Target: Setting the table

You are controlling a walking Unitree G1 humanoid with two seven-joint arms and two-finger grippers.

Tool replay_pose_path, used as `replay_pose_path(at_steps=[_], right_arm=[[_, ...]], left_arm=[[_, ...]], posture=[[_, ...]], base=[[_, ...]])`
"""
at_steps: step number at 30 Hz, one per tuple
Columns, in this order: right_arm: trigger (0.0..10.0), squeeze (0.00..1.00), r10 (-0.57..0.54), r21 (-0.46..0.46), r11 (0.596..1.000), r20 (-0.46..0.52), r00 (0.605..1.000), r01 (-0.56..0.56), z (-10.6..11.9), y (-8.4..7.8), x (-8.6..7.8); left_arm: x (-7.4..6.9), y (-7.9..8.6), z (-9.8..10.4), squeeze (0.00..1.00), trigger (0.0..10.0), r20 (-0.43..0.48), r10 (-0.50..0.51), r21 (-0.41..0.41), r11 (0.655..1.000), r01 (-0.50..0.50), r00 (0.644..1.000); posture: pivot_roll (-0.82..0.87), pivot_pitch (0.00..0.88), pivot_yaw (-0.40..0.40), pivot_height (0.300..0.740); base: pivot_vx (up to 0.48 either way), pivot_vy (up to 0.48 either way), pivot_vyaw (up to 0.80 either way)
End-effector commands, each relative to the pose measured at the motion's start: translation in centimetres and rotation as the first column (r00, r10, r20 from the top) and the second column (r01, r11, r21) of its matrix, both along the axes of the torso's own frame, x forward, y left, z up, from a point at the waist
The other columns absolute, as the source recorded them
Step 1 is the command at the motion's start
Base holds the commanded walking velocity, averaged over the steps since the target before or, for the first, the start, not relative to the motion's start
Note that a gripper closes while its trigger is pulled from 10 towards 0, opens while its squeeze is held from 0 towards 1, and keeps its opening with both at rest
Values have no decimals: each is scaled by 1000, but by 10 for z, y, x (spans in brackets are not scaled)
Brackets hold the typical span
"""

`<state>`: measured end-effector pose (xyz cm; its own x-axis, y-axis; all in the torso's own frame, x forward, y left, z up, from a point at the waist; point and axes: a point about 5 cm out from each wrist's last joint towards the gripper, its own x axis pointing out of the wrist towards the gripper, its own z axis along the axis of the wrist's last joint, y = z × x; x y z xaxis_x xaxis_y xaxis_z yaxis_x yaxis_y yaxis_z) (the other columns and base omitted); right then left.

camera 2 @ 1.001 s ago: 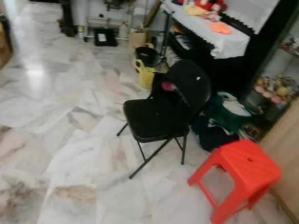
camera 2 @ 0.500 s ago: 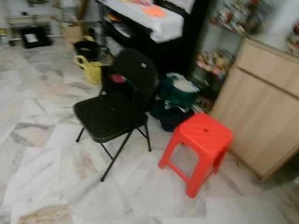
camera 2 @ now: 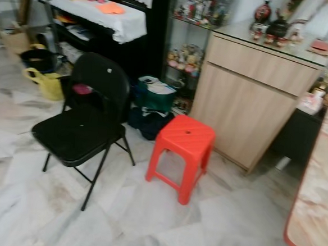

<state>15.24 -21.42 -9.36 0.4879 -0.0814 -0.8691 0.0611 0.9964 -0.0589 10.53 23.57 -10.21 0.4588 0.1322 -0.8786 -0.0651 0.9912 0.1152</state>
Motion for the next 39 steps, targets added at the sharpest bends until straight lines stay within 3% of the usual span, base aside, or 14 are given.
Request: replay_pose_path(at_steps=[1, 9, 14, 23, 26, 36, 39], right_arm=[[10000, 0, -83, 221, 974, 138, 987, 51, 23, 54, 62], [10000, 0, -64, 217, 976, 148, 987, 31, 24, 57, 65], [10000, 0, -176, 212, 967, 167, 970, 139, 29, 41, 72], [10000, 0, -162, 197, 972, 161, 974, 129, 28, 41, 70], [10000, 0, -143, 187, 976, 164, 976, 112, 28, 41, 70], [10000, 0, -135, 171, 980, 181, 974, 104, 29, 40, 70], [10000, 0, -150, 167, 979, 178, 972, 121, 29, 40, 71]], left_arm=[[97, -23, 34, 0, 10000, 236, -26, -25, 999, 33, 971], [96, -22, 33, 0, 10000, 237, -47, -44, 997, 59, 970], [96, -22, 33, 0, 10000, 235, -58, -42, 997, 69, 970], [92, -19, 31, 0, 10000, 219, -28, -35, 999, 36, 975], [90, -20, 30, 0, 10000, 200, -78, -19, 996, 83, 977], [85, -19, 28, 0, 10000, 185, -62, -14, 998, 66, 981], [86, -17, 28, 0, 10000, 188, -65, 13, 998, 64, 980]], posture=[[90, 60, 16, 740], [90, 45, 22, 740], [76, 28, 35, 740], [62, 10, 43, 740], [66, 4, 44, 740], [64, 4, 48, 740], [54, 39, 50, 740]], base=[[0, 0, -788], [0, 0, -787], [0, 0, -781], [0, 0, -781], [0, 0, -733], [0, 0, 0], [0, 0, 0]])
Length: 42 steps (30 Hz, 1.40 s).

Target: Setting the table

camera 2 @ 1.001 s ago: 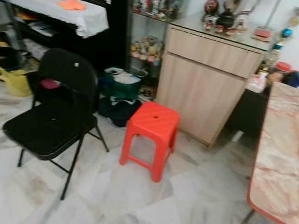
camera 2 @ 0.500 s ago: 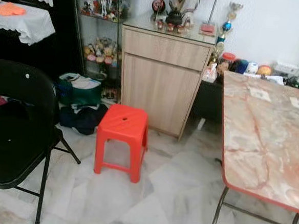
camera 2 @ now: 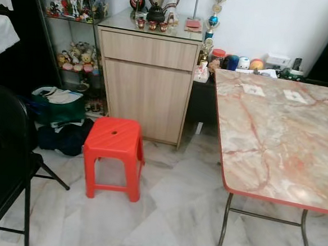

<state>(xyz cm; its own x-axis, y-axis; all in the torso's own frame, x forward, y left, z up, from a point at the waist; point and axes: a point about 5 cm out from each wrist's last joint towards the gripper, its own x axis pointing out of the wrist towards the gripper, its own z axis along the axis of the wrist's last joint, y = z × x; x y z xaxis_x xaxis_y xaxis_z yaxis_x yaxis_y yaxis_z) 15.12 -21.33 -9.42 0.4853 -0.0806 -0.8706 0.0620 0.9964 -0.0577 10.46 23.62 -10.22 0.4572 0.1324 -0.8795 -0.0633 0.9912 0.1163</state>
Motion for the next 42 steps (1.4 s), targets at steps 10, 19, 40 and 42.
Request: replay_pose_path(at_steps=[10, 19, 40, 42], right_arm=[[10000, 0, -211, 194, 965, 180, 961, 175, 30, 39, 73], [10000, 0, -209, 194, 966, 211, 955, 169, 33, 36, 77], [10000, 0, -187, 190, 971, 211, 959, 147, 33, 36, 76], [10000, 0, -186, 192, 971, 219, 958, 144, 33, 36, 76]], left_arm=[[86, -13, 29, 0, 10000, 189, -56, 34, 998, 50, 980], [85, -13, 28, 0, 10000, 182, -53, 34, 998, 47, 982], [87, -15, 29, 0, 10000, 196, -53, 26, 998, 48, 979], [87, -16, 29, 0, 10000, 198, -54, 25, 998, 50, 979]], posture=[[61, 68, 48, 740], [57, 86, 40, 740], [56, 84, 35, 740], [56, 80, 34, 740]], base=[[0, -241, -301], [0, -297, 0], [0, -301, -133], [0, -302, 0]])
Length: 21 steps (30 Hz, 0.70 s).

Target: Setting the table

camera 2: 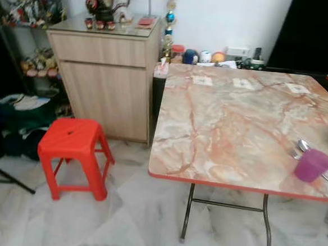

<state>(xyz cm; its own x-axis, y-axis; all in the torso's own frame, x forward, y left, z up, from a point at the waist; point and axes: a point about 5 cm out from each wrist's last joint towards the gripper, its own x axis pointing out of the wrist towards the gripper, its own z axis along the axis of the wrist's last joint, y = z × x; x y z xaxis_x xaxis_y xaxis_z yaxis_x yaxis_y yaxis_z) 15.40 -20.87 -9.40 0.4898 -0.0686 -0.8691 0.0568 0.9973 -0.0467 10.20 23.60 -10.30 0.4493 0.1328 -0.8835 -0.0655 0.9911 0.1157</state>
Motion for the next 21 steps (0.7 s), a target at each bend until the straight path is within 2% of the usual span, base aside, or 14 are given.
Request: replay_pose_path(at_steps=[1, 4, 11, 21], right_arm=[[10000, 0, -189, 185, 971, 219, 957, 150, 33, 32, 74], [10000, 0, -194, 209, 967, 229, 954, 147, 33, 33, 74], [10000, 0, -154, 187, 976, 229, 961, 112, 33, 32, 74], [10000, 0, -168, 189, 974, 224, 960, 126, 32, 33, 72]], left_arm=[[90, -16, 30, 0, 10000, 207, -58, 26, 998, 54, 977], [90, -18, 30, 0, 10000, 209, -59, 23, 998, 55, 976], [91, -17, 31, 0, 10000, 219, -34, 16, 999, 31, 975], [91, -18, 31, 0, 10000, 220, -42, 16, 999, 40, 975]], posture=[[55, 78, 34, 740], [55, 72, 33, 740], [49, 56, 32, 740], [42, 47, 37, 740]], base=[[0, -304, 0], [0, -301, 0], [0, -299, 0], [0, -304, 0]])
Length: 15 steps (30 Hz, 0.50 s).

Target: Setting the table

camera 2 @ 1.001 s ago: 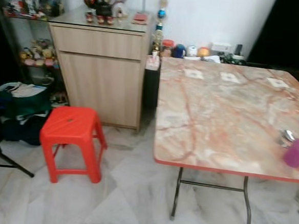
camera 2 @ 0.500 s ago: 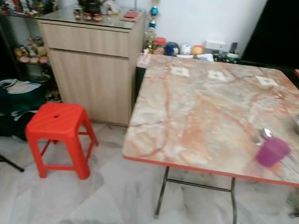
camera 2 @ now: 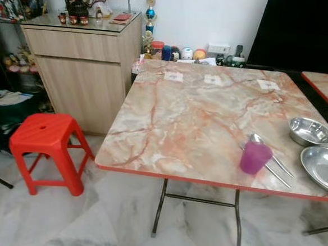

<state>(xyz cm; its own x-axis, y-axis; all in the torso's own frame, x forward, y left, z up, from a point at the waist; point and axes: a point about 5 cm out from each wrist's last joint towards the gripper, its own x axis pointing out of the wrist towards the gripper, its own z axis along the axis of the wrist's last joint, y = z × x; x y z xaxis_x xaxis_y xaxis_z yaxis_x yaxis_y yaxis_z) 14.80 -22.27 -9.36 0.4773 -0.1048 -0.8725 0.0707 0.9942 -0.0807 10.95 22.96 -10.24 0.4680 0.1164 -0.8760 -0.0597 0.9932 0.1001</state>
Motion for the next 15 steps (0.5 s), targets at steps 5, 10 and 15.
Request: replay_pose_path(at_steps=[5, 10, 15], right_arm=[[10000, 0, -158, 217, 970, 239, 958, 106, 32, 47, 79], [10000, 0, -162, 218, 970, 241, 957, 109, 33, 46, 80], [10000, 0, -157, 217, 971, 243, 957, 104, 33, 46, 80]], left_arm=[[85, -13, 30, 0, 10000, 203, -41, 26, 999, 36, 978], [85, -13, 30, 0, 10000, 203, -37, 24, 999, 33, 979], [84, -12, 30, 0, 10000, 201, -26, 22, 1000, 22, 979]], posture=[[43, 53, 37, 740], [49, 65, 32, 740], [52, 68, 29, 740]], base=[[0, -324, 0], [0, -370, 0], [0, -372, 0]])
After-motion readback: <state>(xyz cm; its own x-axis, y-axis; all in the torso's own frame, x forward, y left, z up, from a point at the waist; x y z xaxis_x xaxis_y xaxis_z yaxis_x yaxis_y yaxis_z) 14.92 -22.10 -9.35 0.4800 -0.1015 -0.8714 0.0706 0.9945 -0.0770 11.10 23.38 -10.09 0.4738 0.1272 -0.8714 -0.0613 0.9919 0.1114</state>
